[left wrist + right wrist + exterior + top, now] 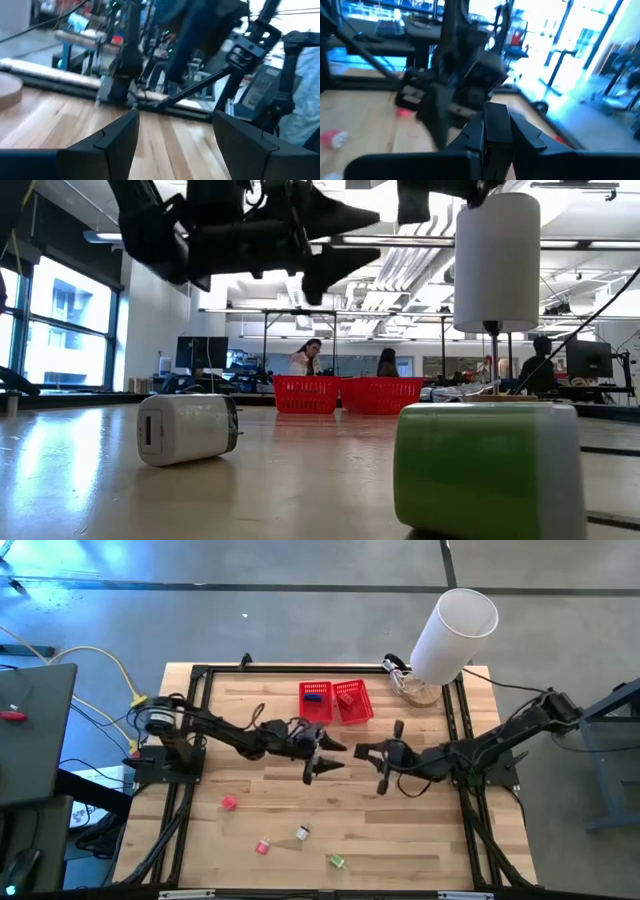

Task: Pick & Place Office items
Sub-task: Put the black digital clock into the left red bin

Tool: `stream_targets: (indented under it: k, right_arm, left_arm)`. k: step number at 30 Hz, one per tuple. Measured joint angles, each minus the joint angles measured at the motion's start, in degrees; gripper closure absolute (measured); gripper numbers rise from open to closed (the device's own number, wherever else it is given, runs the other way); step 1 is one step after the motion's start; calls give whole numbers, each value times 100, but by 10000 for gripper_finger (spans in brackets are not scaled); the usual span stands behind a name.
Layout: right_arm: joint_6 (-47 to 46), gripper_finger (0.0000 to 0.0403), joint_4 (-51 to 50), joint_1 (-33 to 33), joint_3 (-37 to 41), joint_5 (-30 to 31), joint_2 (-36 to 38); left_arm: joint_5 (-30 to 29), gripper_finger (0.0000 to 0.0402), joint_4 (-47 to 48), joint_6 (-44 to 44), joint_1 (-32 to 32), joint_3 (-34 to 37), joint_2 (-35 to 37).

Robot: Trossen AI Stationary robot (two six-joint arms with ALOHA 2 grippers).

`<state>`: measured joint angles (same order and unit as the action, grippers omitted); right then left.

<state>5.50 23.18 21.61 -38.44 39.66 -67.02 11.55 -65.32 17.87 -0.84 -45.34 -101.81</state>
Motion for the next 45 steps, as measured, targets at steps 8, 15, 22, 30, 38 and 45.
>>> stream_targets:
  k: [8, 15, 22, 30, 38, 45]
  right_arm:
    - [224, 359, 532, -382, 0, -763, -83]
    - [215, 359, 981, -652, -4, -1298, -362]
    - [188, 359, 1155, -861, 1, -1625, -523]
    - [78, 359, 1222, -1000, 2, -1891, -663]
    - [48, 359, 1158, -1012, 0, -1880, -702]
    - [46, 346, 974, -1011, 0, -1878, -702]
  left_arm:
    - [-338, 156, -1060, -874, 199, -20, -276]
    - [-1070, 156, -1063, -1675, 262, -25, -281]
    - [-1191, 156, -1210, -1858, 264, -37, -283]
    - [-1164, 203, -1221, -1852, 264, -62, -283]
    - [-1127, 312, -1177, -1971, 264, -66, -283]
    - [-1085, 356, -961, -1578, 209, -66, -283]
